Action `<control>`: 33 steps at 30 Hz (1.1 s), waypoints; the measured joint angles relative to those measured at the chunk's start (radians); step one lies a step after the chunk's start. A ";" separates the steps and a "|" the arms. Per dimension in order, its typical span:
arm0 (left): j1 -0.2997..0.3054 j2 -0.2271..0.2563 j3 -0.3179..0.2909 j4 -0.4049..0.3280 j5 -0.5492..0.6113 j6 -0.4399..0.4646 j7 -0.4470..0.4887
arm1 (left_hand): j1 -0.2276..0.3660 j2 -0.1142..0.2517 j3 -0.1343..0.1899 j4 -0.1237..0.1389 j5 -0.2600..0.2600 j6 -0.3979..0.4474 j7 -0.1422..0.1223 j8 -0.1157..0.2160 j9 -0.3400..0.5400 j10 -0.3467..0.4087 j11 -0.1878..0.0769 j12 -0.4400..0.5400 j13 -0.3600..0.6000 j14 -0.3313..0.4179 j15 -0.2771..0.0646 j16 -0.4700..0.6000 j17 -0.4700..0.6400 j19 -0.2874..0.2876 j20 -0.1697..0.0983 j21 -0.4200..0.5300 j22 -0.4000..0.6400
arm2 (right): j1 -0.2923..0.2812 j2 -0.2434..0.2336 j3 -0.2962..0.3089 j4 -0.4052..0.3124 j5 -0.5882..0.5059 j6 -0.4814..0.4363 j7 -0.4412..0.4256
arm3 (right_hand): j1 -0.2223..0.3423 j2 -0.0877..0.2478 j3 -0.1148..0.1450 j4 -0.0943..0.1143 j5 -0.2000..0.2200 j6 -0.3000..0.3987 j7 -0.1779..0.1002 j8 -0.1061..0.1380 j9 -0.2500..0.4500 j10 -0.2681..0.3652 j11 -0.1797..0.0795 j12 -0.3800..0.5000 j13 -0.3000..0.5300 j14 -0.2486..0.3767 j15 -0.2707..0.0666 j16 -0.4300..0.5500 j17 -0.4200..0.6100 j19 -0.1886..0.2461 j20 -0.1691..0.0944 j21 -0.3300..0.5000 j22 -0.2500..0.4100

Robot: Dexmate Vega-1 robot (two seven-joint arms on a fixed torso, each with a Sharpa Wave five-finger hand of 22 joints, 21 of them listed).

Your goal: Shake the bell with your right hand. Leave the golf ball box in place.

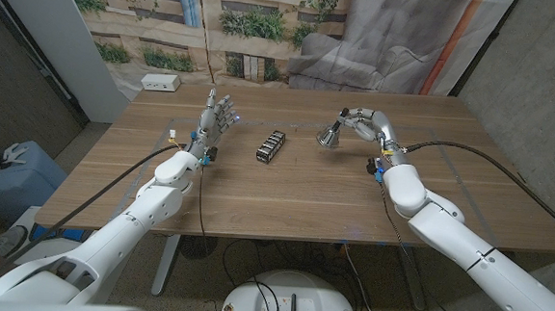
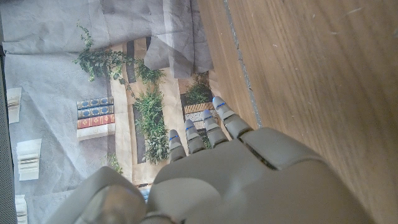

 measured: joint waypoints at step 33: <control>0.000 0.000 0.000 0.001 0.000 -0.001 0.000 | 0.000 0.000 0.000 0.000 0.000 0.000 0.000 0.000 0.000 0.000 0.000 0.000 0.000 0.000 0.000 0.000 0.000 0.000 0.000 0.000 0.000 | 0.046 0.038 -0.083 0.050 -0.485 -0.108 -0.172 | 0.043 -0.017 -0.004 -0.012 0.000 0.011 -0.011 -0.008 0.001 0.005 -0.005 0.000 0.000 0.002 0.002 0.011 0.009 0.029 0.000 0.000 0.000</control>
